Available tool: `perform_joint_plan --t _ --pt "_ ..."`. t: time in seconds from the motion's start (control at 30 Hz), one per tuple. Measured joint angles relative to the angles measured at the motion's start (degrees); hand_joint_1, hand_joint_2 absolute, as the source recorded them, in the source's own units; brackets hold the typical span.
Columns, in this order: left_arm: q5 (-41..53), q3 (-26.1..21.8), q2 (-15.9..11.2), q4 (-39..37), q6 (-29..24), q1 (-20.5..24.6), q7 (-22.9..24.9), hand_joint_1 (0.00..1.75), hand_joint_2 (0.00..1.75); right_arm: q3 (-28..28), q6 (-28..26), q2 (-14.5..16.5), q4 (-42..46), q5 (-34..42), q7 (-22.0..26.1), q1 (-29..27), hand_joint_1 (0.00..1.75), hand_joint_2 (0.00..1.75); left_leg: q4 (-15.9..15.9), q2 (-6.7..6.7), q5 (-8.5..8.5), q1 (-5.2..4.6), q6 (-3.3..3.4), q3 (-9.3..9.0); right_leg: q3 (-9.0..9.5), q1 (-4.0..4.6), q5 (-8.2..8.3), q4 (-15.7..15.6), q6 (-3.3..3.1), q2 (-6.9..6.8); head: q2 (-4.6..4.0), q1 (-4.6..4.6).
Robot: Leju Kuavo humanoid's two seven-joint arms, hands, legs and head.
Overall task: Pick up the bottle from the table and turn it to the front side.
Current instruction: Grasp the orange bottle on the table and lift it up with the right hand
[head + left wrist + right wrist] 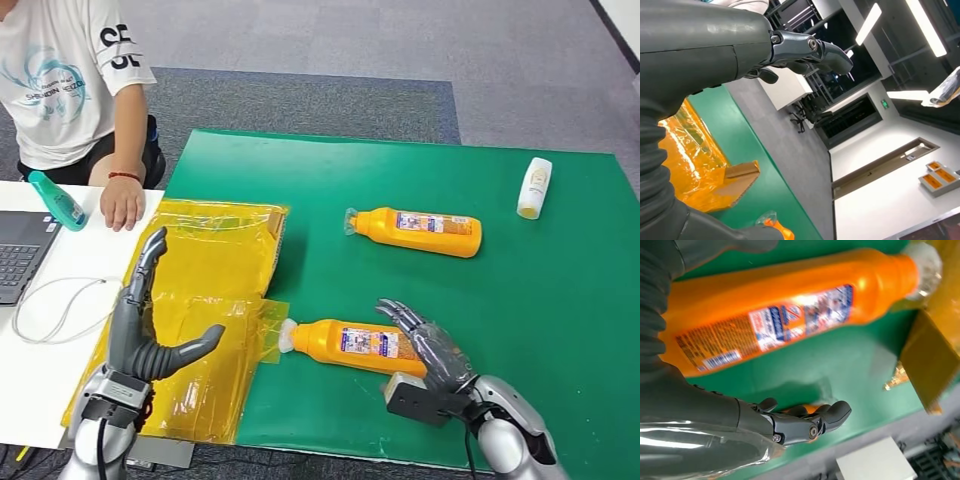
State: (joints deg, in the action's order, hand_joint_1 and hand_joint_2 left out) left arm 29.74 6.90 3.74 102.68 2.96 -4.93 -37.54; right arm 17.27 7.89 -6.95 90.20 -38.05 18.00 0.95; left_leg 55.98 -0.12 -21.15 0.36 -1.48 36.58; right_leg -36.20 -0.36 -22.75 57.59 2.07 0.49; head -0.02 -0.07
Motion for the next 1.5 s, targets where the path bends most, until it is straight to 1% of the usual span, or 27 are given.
perform_joint_plan --t 0.13,0.27,0.67,0.87,1.13,1.37,1.5 --pt "-0.1 0.0 -0.1 -0.7 0.0 0.2 -0.1 0.00 1.75 1.8 0.6 -2.1 -1.2 0.8 -0.7 0.3 0.00 1.75 0.0 0.00 -0.01 0.00 0.00 0.00 0.00 0.00 -0.01 0.0 0.00 0.00 0.01 0.01" --pt "-0.3 0.0 -0.3 -1.2 0.0 0.4 -0.2 0.00 1.75 2.9 0.8 -3.2 -2.0 1.0 -0.8 0.6 0.00 1.75 0.0 0.00 0.00 0.00 0.00 -0.01 0.00 0.00 0.00 0.0 0.00 0.00 0.01 0.01" --pt "-0.7 0.4 -0.3 -2.2 0.2 1.1 -0.6 0.00 1.75 5.8 0.6 -3.8 -3.0 -0.1 -2.0 1.9 0.00 1.75 0.0 0.01 0.00 0.00 0.00 -0.02 0.01 0.00 0.00 0.0 0.00 0.01 0.00 0.01" --pt "-0.7 0.5 -0.3 -2.7 0.5 1.5 -0.7 0.00 1.75 8.8 0.1 -3.8 -3.1 -1.6 -2.8 4.4 0.00 1.75 0.0 0.01 0.01 0.00 -0.01 -0.03 0.02 0.00 0.00 0.0 0.00 0.01 0.01 0.02" --pt "-0.7 0.6 -0.2 -3.5 0.6 2.1 -0.7 0.00 1.75 13.7 0.2 -3.8 -3.8 -4.0 -5.1 10.5 0.00 1.75 0.0 0.01 0.04 0.00 0.00 -0.06 0.04 0.00 0.01 0.0 0.00 0.01 0.01 0.01" --pt "-0.8 0.6 -0.2 -4.0 0.6 2.3 -0.7 0.00 1.75 15.5 0.5 -3.8 -5.0 -4.1 -5.5 13.0 0.00 1.75 0.0 0.01 0.04 0.00 0.01 -0.05 0.04 0.00 0.01 0.0 0.00 0.01 0.01 0.01" --pt "-1.1 0.5 -0.3 -4.4 0.7 2.6 -1.0 0.00 1.75 17.2 1.8 -4.9 -6.3 -4.0 -6.6 14.9 0.00 1.75 0.0 0.01 0.04 0.00 0.01 -0.05 0.04 0.00 0.02 0.0 0.01 0.01 0.01 0.01"
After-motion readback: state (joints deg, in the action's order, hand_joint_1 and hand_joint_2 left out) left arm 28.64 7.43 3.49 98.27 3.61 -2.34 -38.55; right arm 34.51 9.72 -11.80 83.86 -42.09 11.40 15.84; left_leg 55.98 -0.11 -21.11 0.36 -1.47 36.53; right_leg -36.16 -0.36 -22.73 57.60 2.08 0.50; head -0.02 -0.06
